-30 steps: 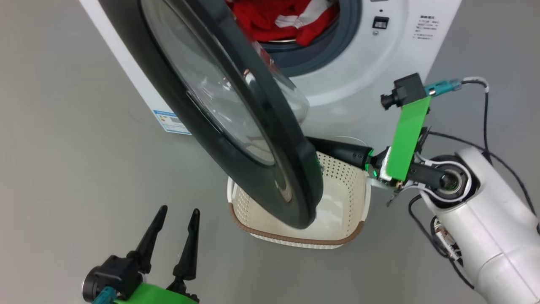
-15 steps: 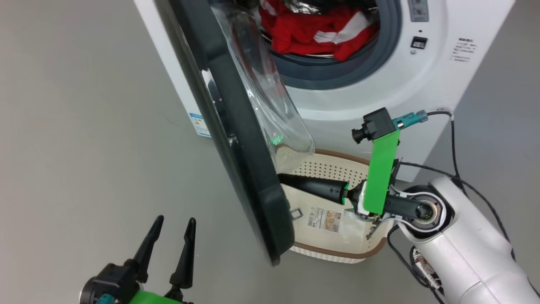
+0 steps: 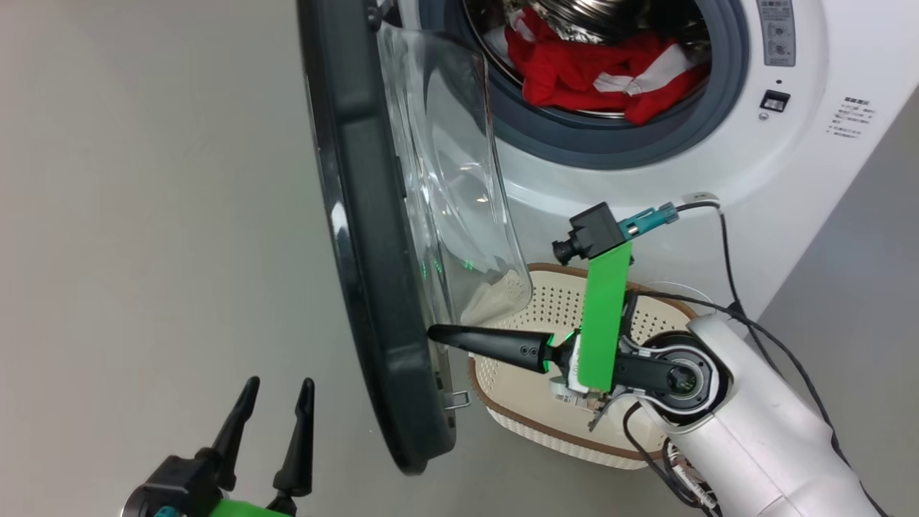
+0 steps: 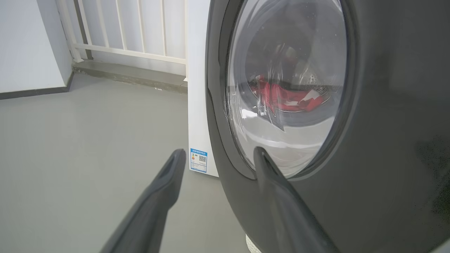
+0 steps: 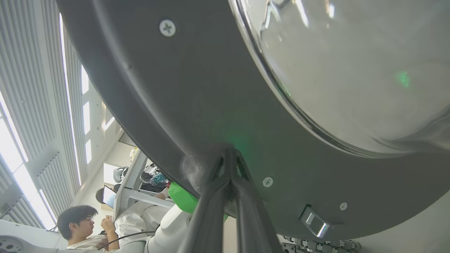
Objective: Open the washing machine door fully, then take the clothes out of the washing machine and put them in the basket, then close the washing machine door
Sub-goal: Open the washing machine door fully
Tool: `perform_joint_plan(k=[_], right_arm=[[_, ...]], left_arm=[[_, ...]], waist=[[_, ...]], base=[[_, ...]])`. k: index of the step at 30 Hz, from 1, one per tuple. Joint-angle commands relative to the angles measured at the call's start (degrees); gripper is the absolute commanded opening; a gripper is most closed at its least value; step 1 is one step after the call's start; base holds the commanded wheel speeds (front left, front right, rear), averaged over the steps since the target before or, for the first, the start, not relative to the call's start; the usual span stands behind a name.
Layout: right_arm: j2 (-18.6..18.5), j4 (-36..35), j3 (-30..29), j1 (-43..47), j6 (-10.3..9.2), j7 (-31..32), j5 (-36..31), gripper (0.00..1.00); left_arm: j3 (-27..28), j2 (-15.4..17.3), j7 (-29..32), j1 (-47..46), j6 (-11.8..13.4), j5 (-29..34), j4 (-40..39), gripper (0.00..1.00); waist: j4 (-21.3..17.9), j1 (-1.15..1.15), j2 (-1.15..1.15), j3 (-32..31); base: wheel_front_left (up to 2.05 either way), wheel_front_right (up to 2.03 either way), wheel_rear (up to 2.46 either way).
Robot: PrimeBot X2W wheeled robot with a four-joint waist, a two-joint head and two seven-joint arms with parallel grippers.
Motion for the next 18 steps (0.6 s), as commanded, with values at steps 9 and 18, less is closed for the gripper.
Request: perform_joint_plan(k=[9, 18], right_arm=[[3.12, -1.57, 2.44, -0.06, 0.09, -1.43, -1.34, 0.00], [2.78, -1.55, 3.13, -0.06, 0.09, -4.01, -1.81, 0.05]], left_arm=[[2.71, 0.70, -0.52, -0.52, 0.62, 0.23, -1.23, 1.00], [3.11, 0.70, -0.52, -0.45, 0.73, 0.24, -1.17, 1.00]], waist=[[1.95, 0.00, 0.00, -0.36], [1.46, 0.00, 0.00, -0.61]], base=[[0.00, 0.00, 0.00], [0.00, 0.00, 0.00]])
